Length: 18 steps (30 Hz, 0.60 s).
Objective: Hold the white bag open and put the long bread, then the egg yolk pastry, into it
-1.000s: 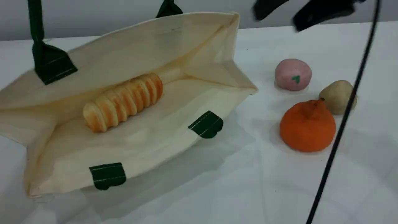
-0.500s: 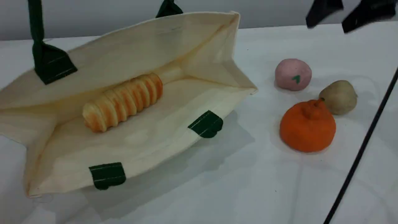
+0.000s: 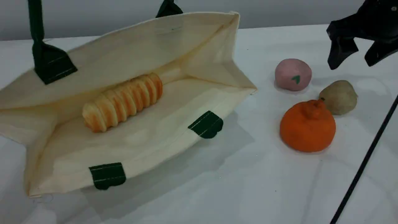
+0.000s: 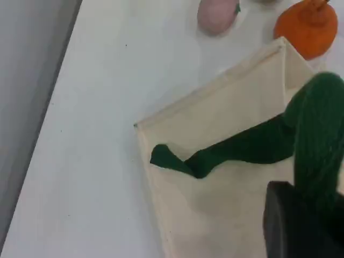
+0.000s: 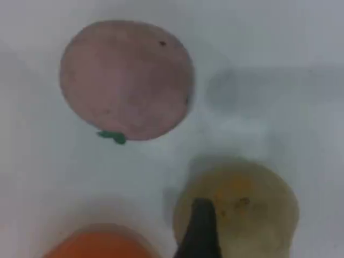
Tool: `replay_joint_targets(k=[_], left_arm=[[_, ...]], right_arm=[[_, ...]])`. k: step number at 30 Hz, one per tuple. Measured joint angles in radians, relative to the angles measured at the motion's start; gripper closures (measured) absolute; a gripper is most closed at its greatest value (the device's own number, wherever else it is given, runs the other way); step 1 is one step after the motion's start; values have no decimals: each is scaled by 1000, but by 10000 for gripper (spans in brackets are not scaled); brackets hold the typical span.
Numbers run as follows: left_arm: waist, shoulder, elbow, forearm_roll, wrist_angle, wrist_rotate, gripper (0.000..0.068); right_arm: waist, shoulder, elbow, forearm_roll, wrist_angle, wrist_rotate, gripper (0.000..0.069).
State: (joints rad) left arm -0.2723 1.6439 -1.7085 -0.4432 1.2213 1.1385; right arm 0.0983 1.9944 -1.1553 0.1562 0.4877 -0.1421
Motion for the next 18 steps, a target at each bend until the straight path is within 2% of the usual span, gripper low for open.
replay_joint_targets(k=[11, 18], left_arm=[[0, 0, 0, 0, 0, 0, 600], [0, 0, 0, 0, 0, 0, 600]], right_arm=[[1, 60, 0, 58, 28, 3, 122], [3, 110, 0, 85, -3, 3, 122]])
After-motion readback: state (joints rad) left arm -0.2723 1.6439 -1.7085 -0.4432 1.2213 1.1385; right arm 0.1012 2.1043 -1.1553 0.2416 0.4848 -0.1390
